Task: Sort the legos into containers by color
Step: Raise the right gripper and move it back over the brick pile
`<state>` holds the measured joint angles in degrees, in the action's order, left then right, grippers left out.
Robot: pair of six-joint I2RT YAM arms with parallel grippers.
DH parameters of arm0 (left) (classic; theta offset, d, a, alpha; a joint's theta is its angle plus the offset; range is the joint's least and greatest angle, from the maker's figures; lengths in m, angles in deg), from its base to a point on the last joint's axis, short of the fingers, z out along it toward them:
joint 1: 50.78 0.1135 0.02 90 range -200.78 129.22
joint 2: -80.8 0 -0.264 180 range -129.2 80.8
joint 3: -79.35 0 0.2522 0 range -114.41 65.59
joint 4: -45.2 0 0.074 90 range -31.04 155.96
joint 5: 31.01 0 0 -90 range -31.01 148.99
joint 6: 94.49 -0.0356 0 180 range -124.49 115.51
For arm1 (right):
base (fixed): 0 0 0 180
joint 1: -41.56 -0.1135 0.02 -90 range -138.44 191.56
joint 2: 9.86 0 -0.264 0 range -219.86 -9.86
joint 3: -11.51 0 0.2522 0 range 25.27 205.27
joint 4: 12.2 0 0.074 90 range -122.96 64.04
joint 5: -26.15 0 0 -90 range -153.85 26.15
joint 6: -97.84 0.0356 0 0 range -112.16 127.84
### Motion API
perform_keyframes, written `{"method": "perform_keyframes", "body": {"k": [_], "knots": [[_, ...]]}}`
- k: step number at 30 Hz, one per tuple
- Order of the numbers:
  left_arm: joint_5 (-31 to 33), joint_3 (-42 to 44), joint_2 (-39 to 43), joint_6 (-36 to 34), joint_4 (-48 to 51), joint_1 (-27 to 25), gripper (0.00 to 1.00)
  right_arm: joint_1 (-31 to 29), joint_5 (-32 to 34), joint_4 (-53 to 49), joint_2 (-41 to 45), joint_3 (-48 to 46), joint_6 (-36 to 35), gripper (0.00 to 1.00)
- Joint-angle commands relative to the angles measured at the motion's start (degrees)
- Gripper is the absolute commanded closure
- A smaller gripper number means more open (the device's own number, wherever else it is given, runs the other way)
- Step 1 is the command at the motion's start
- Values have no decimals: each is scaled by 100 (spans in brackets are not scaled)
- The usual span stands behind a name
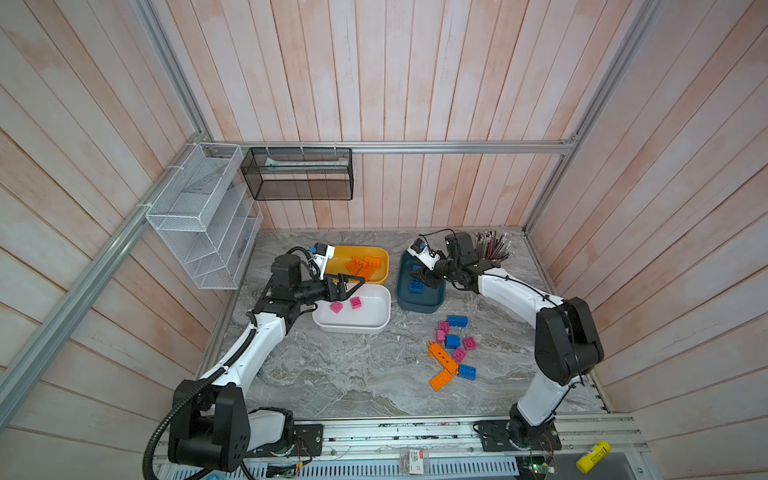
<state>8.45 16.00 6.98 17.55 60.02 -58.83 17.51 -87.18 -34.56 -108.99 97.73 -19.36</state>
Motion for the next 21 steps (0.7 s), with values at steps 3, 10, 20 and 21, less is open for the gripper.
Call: {"method": "perform_keyframes", "body": {"k": [3, 10, 20, 21], "knots": [[-176, 102, -12, -100, -76, -26, 0, 40, 706, -846, 900, -718, -253, 49], [-160, 145, 280, -201, 243, -69, 0, -67, 1470, -2176, 2274, -1635, -683, 41], [-187, 287, 510, -217, 315, -135, 0, 121, 2612, -2406, 3230, -2557, -1414, 38], [-193, 304, 536, -209, 293, -135, 0, 169, 2549, -2338, 3141, -2562, -1451, 38]]}}
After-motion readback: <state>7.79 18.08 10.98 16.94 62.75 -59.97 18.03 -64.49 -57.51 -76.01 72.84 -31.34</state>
